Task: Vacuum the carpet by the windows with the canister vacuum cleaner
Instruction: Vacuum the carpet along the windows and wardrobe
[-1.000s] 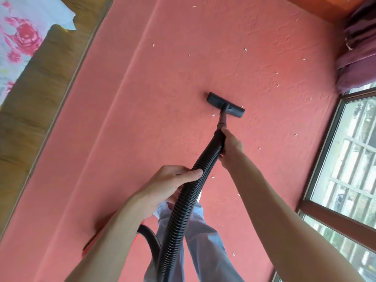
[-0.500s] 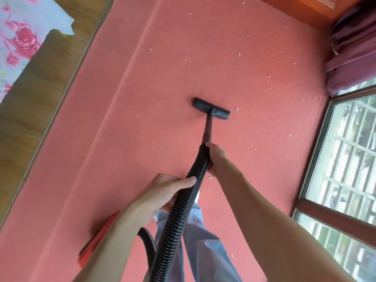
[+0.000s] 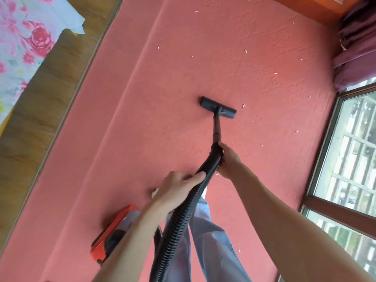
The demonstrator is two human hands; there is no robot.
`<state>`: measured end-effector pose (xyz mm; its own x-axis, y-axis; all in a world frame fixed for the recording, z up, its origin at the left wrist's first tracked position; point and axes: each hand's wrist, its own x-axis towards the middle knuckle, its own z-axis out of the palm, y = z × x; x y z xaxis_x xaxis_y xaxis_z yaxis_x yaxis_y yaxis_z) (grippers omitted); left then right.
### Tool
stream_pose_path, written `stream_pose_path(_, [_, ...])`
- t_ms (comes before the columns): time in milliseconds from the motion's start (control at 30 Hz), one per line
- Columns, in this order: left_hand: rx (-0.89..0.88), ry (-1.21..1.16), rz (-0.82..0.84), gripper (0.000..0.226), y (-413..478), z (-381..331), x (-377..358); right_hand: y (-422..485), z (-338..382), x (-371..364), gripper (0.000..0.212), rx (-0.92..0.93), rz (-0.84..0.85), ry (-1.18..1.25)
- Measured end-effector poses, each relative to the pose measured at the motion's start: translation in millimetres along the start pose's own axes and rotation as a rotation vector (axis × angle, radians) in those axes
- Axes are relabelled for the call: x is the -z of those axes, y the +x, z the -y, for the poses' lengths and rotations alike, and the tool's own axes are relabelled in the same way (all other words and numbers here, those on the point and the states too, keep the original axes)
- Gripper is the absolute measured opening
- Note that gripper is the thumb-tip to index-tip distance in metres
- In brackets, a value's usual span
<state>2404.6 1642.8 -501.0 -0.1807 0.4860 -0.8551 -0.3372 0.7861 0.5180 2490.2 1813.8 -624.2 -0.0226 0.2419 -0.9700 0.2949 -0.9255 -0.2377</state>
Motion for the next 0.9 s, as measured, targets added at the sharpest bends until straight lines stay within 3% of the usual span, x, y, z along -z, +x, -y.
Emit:
stream_pose_path(100, [-0.031,0.037,-0.032,0.048,-3.7,-11.7,-13.0,-8.8,15.0,0.5,0.028,0.003,0.036,0.074])
stream_pose_path(267, [-0.048,0.059,-0.030,0.054,-36.4,-32.3,4.2,-49.1,32.4,15.3,0.029,-0.087,0.126,0.101])
stream_pose_path(533, [-0.037,0.157,-0.029,0.037,-115.4,-38.2,-2.8,-124.5,-1.8,45.2,0.023,-0.199,0.147,0.116])
stream_pose_path(767, [-0.026,0.171,0.034,0.032,-151.2,16.6,-40.3,-146.6,-54.1,83.8,0.024,-0.158,0.050,0.095])
stream_pose_path(900, [-0.050,0.173,0.108,0.045,-165.6,69.0,-60.4,-157.5,-104.8,109.3,0.023,-0.110,0.058,0.079])
